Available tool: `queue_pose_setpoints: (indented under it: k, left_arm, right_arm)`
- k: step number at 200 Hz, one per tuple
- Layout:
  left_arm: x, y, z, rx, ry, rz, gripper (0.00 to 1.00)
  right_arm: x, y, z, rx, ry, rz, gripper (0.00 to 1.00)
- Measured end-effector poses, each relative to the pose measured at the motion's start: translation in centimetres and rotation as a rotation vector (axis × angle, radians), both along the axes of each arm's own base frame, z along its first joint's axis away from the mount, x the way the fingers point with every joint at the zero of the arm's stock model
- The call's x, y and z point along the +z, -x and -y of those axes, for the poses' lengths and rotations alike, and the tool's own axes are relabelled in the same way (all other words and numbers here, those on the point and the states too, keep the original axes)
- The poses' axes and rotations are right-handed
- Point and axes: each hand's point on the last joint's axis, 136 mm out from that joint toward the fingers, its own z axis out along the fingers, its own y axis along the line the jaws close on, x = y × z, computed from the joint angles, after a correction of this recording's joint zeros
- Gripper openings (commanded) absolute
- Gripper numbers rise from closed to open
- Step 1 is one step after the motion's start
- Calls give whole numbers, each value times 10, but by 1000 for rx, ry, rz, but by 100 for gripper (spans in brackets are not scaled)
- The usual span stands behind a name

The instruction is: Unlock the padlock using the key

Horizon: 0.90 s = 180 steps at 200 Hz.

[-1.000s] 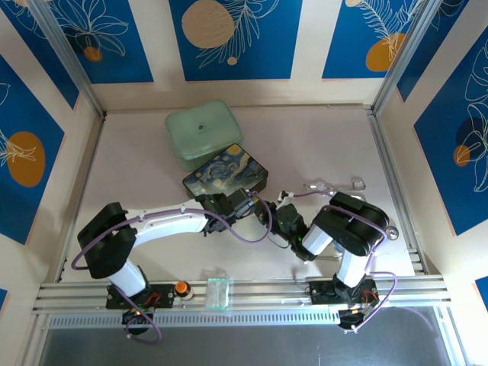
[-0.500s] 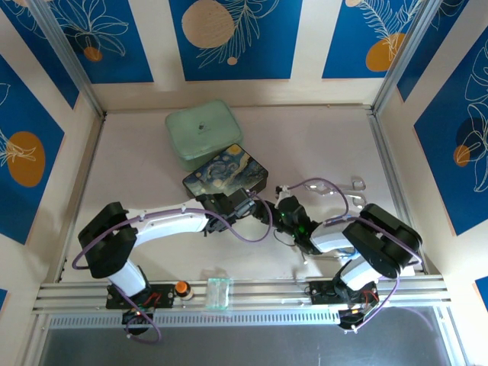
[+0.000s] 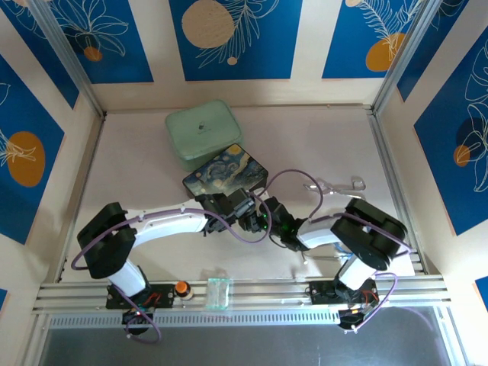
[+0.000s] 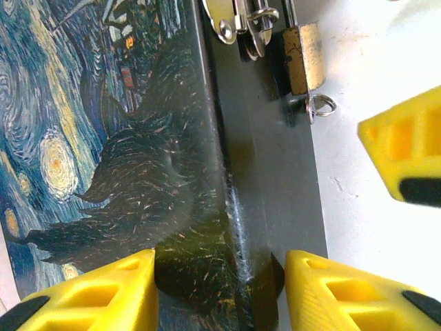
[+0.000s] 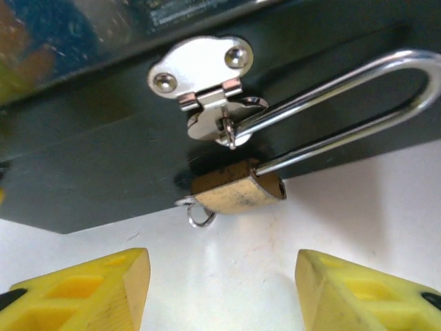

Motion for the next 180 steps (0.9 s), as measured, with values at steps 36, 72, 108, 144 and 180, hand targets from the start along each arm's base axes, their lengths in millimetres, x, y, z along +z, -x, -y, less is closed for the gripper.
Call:
queue_pose_setpoints:
  k: [36,72,108,144,180]
  left_arm:
    - [0,0,0,-14,-5,0,46]
    - [0,0,0,-23,-10,0,46]
    - [-1,0,0,-35,-20,0,46]
    - [-1,-1,0,-34,-18,3,46]
    - [-2,-1,0,-34,-20,5,46]
  right_arm:
    - [-8,-9,-6,17,19,78,53]
    - [-11,-21,-7,-11,17,141,36]
    - [-9,-23,-5,-15,6,135,24]
    - [-5,-39,11,-91,-33,103,20]
    - [-5,-52,26,-168,-77,67,20]
